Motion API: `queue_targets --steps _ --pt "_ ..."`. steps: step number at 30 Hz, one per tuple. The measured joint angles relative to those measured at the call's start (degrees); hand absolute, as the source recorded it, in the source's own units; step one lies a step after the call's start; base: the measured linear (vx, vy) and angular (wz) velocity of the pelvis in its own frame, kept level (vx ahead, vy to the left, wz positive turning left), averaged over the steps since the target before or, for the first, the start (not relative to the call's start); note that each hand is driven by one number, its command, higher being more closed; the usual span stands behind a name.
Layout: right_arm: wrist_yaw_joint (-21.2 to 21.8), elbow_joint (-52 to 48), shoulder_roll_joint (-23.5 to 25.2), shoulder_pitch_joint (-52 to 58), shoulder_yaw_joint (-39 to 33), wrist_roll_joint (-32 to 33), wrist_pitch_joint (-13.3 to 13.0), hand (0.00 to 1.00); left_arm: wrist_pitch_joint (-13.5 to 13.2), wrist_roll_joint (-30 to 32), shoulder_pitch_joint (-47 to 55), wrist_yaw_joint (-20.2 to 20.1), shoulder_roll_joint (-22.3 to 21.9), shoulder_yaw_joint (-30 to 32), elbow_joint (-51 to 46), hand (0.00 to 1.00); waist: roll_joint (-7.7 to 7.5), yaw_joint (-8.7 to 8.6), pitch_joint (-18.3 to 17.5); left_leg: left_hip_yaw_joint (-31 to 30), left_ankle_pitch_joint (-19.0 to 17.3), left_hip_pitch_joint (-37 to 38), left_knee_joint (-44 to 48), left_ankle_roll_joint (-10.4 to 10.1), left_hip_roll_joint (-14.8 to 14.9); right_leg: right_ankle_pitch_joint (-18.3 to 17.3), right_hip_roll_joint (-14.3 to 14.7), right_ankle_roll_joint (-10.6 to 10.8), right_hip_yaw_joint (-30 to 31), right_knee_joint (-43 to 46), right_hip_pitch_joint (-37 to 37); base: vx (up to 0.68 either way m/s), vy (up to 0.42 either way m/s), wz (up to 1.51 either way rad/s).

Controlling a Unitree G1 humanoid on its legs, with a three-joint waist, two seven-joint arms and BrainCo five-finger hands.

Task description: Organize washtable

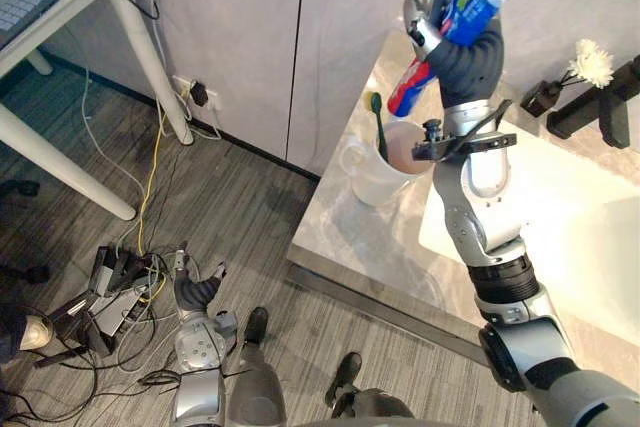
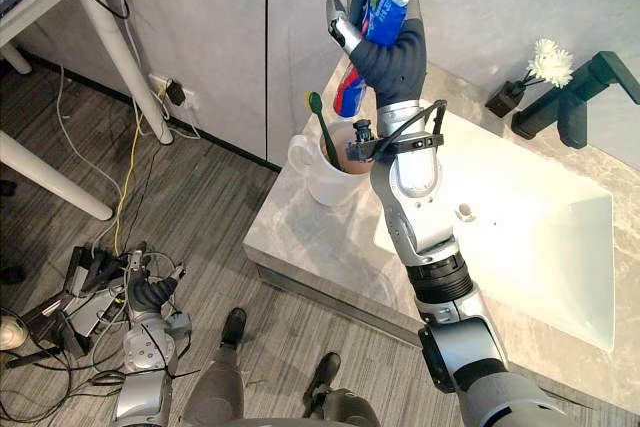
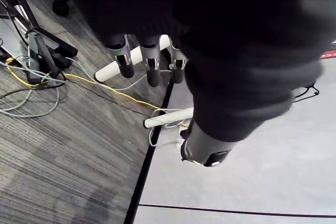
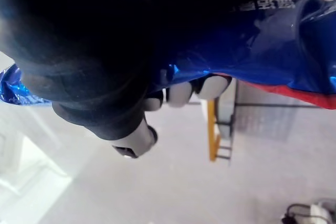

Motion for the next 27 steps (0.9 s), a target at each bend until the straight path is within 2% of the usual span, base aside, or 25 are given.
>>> queue_targets --steps 11,14,20,27 --pt "0.7 -1.8 0.0 1.5 -1.5 0.0 -0.5 1.0 0.0 0.8 -0.1 0.0 0.0 0.3 0.0 0.0 -0.17 -0.07 0.1 -0.4 0.0 -0.7 0.0 0.0 -0.1 0.0 -0.1 0.0 -0.1 0.2 -0.6 0.01 0.001 0.01" --pt "0.8 -3.9 0.0 1.9 -2.3 0.0 -0.9 1.0 0.0 0.8 -0.1 -0.1 0.0 0.8 0.0 0.0 -0.37 -0.07 1.4 -0.5 0.0 -1.0 0.0 0.0 -0.1 0.0 -0.1 0.0 -0.3 0.2 -0.8 0.0 0.004 0.02" --pt "0.7 -4.4 0.0 3.4 -4.4 0.0 -0.9 1.0 0.0 0.8 -0.1 -0.1 0.3 1.0 0.0 0.0 -0.82 -0.05 1.7 -0.5 0.2 -1.8 0.3 0.2 -0.2 0.0 -0.2 0.0 -0.3 0.3 -1.7 0.02 0.003 0.0" --pt "0.6 -6.7 0.0 4.4 -6.5 0.5 -1.0 1.0 0.0 0.8 -0.1 -0.3 0.3 1.0 -0.4 0.0 -1.07 -1.19 1.9 -0.5 0.2 -2.0 0.3 0.2 -0.3 0.0 -0.3 0.0 -0.3 0.3 -1.9 0.02 0.002 0.0"
